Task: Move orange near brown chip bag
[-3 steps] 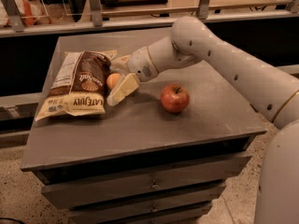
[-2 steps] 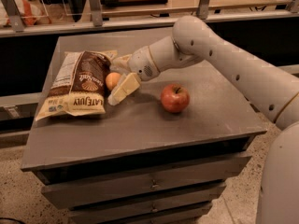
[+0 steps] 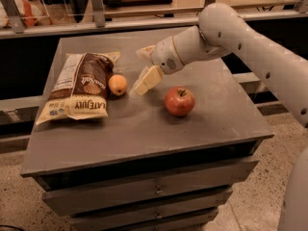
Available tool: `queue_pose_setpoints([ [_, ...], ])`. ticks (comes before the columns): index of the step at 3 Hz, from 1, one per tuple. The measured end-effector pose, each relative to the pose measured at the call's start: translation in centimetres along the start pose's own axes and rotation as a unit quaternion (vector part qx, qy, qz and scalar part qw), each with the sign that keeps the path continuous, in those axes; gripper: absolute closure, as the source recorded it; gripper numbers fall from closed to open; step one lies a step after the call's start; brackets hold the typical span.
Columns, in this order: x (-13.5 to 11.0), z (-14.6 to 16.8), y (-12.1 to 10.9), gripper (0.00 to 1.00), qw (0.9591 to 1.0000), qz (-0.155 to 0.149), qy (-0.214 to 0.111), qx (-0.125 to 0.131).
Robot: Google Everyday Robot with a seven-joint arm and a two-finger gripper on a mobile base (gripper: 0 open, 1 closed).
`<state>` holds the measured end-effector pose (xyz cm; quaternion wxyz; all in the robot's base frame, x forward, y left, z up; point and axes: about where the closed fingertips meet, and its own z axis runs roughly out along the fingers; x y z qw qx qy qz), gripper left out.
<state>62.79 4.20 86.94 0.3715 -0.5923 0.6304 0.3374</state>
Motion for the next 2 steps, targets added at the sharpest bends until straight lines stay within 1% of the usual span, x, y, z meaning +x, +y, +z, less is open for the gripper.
queue_pose_setpoints([
  [1,1.0,-3.4,-1.0,0.00,0.9989,0.003,0.022,0.042],
  [2,2.3,-6.0,-1.9,0.00,0.9954,0.024,0.053,0.077],
])
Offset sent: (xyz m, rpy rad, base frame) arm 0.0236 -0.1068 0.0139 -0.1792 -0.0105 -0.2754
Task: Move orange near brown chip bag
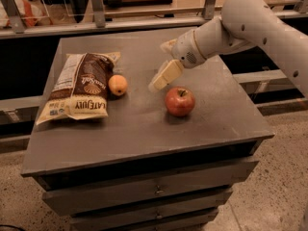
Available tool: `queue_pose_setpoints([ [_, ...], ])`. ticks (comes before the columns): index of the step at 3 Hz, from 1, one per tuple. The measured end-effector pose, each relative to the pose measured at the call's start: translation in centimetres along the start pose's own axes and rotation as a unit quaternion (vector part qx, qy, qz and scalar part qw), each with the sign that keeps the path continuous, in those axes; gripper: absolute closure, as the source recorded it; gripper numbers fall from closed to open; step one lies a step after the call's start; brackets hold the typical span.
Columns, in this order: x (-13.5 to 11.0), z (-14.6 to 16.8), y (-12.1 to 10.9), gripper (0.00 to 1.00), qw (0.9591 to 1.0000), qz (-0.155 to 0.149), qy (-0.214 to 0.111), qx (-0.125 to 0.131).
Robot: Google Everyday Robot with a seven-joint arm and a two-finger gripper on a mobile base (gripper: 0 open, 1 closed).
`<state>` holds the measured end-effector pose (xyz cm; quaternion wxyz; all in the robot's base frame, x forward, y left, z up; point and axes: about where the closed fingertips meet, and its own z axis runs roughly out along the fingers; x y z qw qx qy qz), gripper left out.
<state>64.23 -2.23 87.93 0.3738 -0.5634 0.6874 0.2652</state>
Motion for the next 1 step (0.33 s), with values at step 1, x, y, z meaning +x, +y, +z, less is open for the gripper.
queue_pose_setpoints([
  [1,0.28,-0.22,-0.19,0.00,1.0000,0.005,0.004,0.004],
])
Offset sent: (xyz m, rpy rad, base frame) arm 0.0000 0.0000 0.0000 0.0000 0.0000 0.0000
